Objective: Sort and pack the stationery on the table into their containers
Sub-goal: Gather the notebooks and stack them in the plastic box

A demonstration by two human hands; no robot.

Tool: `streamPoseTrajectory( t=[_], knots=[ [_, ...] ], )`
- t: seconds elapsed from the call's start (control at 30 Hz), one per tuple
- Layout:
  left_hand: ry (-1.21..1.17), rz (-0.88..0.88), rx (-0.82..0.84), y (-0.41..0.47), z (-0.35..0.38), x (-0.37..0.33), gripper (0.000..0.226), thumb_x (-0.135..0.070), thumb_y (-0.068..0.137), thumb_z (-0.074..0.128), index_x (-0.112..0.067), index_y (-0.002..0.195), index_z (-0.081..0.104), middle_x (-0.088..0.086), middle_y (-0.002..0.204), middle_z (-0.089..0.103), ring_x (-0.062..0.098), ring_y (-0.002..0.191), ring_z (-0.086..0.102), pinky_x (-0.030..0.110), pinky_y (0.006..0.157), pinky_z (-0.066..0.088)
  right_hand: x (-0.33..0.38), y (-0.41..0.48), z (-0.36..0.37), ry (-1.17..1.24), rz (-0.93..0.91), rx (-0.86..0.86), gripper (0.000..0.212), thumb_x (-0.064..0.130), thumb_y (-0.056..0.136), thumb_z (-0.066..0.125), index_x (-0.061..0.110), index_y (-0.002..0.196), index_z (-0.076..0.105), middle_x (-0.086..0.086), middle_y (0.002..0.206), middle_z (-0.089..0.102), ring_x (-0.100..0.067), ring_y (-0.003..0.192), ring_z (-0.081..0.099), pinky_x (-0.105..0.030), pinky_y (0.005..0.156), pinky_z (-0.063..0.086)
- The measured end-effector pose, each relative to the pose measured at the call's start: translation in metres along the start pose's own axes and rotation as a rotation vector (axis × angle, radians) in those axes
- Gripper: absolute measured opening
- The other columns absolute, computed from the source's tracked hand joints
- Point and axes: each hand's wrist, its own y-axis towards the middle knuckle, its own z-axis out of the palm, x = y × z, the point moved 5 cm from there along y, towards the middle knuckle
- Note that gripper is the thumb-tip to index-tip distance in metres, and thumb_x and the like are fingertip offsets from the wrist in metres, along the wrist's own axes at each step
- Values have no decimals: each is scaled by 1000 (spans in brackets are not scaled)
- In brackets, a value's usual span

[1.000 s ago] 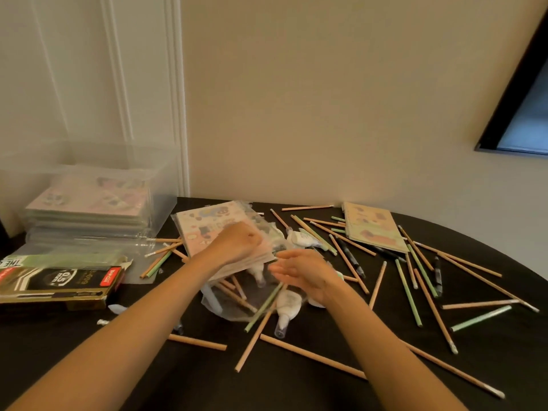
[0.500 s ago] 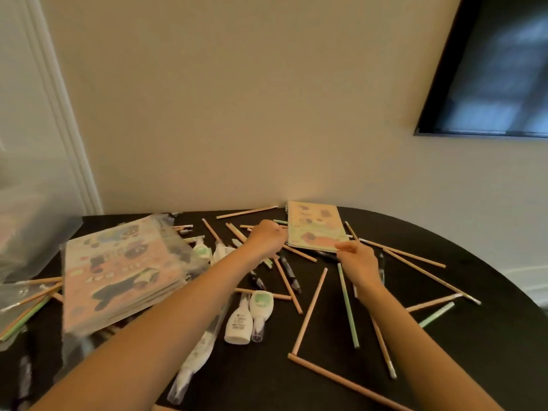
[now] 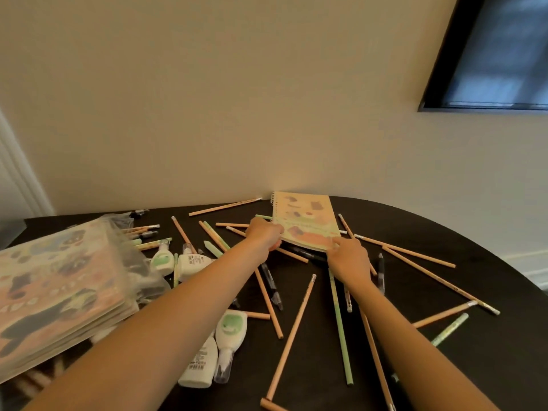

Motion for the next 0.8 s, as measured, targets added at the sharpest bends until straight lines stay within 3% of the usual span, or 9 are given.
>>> streamPoseTrajectory(
  t=[0.1, 0.2, 0.27, 0.37, 0.43, 0.53, 0.67, 0.73, 0.8],
  knots=[
    [-38, 17, -2, 0, 5, -4, 43, -7, 92, 53, -4, 132, 39, 13, 113, 56, 13, 62, 57, 18, 46, 47, 1, -2, -4, 85, -2, -28, 30, 7, 91, 43, 11, 113, 64, -13, 112, 62, -26, 98, 60, -44, 93, 47],
    [-233, 38, 59, -6, 12, -11, 44, 3, 94, 40, -9, 136, 36, 16, 133, 49, 30, 99, 64, 27, 45, 56, 4, -7, -10, 249, 27, -53, 35, 9, 92, 46, 14, 125, 59, -10, 129, 56, -20, 101, 58, -38, 97, 46],
    [-330, 104, 90, -15, 12, -19, 30, 4, 94, 37, -9, 120, 44, 16, 131, 50, 35, 104, 61, 31, 50, 58, 6, -12, -15, 403, 66, -48, 36, 10, 93, 47, 13, 128, 55, -7, 125, 56, -17, 98, 59, -33, 87, 51],
    [-371, 219, 88, -37, 0, -33, 13, -3, 97, 39, -14, 94, 45, 13, 121, 54, 30, 96, 65, 32, 58, 59, 11, -20, -23, 635, 110, -44, 35, 13, 94, 50, 13, 129, 50, 0, 108, 55, -6, 75, 51, -19, 64, 46],
    [-386, 267, 75, -54, -14, -37, 10, -8, 99, 40, -17, 103, 44, 9, 109, 59, 24, 84, 67, 30, 62, 59, 16, -28, -30, 742, 119, -52, 40, 15, 92, 54, 14, 132, 46, -2, 117, 54, -6, 81, 50, -21, 71, 48],
    [-397, 317, 60, -76, -40, -37, 10, -14, 99, 43, -18, 106, 48, 6, 98, 64, 17, 76, 67, 25, 62, 58, 23, -41, -35, 940, 178, -28, 57, 16, 90, 59, 18, 141, 33, -2, 121, 50, -13, 101, 52, -38, 93, 50],
    [-391, 411, 118, -110, -85, -29, 8, -17, 97, 47, -16, 93, 54, 3, 86, 66, 16, 71, 67, 22, 56, 54, 40, -70, -40, 1364, 229, 101, 78, 6, 88, 60, 14, 148, 12, -12, 120, 53, -19, 94, 61, -38, 88, 51],
    [-419, 449, 115, -123, -111, -23, 13, -18, 96, 48, -15, 87, 57, 2, 80, 65, 15, 68, 63, 23, 57, 51, 48, -84, -43, 1517, 203, 146, 71, 2, 88, 59, 8, 146, 18, -14, 117, 57, -24, 99, 62, -38, 85, 52],
    [-497, 454, 94, -136, -138, -15, 17, -20, 96, 49, -11, 88, 60, 4, 77, 66, 17, 67, 62, 27, 56, 49, 57, -101, -46, 1542, 155, 186, 38, 0, 88, 56, 4, 125, 47, -11, 109, 62, -22, 94, 63, -34, 75, 54]
  ],
)
